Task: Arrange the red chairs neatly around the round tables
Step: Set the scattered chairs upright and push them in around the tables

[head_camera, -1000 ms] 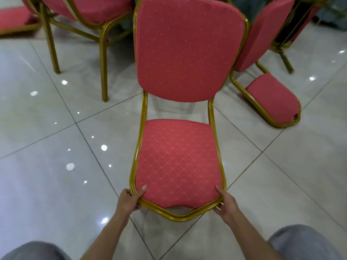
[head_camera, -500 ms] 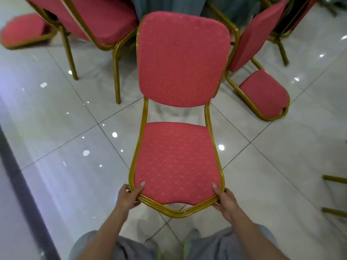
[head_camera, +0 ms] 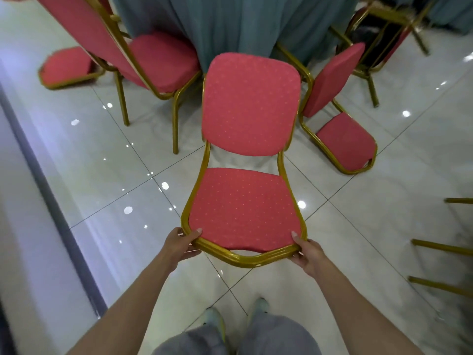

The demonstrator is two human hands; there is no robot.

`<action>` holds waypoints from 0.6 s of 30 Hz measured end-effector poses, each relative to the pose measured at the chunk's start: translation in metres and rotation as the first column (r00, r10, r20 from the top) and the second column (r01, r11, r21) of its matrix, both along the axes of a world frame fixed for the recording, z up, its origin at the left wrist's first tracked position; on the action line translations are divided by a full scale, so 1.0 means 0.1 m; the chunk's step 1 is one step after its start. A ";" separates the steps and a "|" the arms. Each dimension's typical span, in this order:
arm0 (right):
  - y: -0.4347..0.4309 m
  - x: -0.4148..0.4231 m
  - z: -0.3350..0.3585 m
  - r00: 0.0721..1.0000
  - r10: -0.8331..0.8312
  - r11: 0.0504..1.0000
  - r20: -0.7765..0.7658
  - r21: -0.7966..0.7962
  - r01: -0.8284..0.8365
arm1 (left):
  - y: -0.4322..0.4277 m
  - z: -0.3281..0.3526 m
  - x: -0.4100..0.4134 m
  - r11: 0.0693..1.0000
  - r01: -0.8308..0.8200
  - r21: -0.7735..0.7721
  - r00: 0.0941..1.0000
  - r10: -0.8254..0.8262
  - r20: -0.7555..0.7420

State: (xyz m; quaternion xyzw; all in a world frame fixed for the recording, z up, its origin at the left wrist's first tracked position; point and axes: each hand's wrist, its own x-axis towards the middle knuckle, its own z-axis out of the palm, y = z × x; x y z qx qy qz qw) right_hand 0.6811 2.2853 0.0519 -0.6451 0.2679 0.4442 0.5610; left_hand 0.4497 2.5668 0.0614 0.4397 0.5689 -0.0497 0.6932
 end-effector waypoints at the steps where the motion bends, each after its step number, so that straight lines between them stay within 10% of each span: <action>1: -0.02 0.01 0.10 1.000 -0.003 1.000 -0.003 0.007 0.003 | 0.01 0.11 0.00 1.000 0.021 -0.015 1.000 -0.021 0.010; 18: -0.37 -0.04 1.62 0.998 -0.068 0.998 -0.011 0.003 0.068 | -0.30 1.72 0.17 0.994 0.082 0.072 0.994 -0.087 0.065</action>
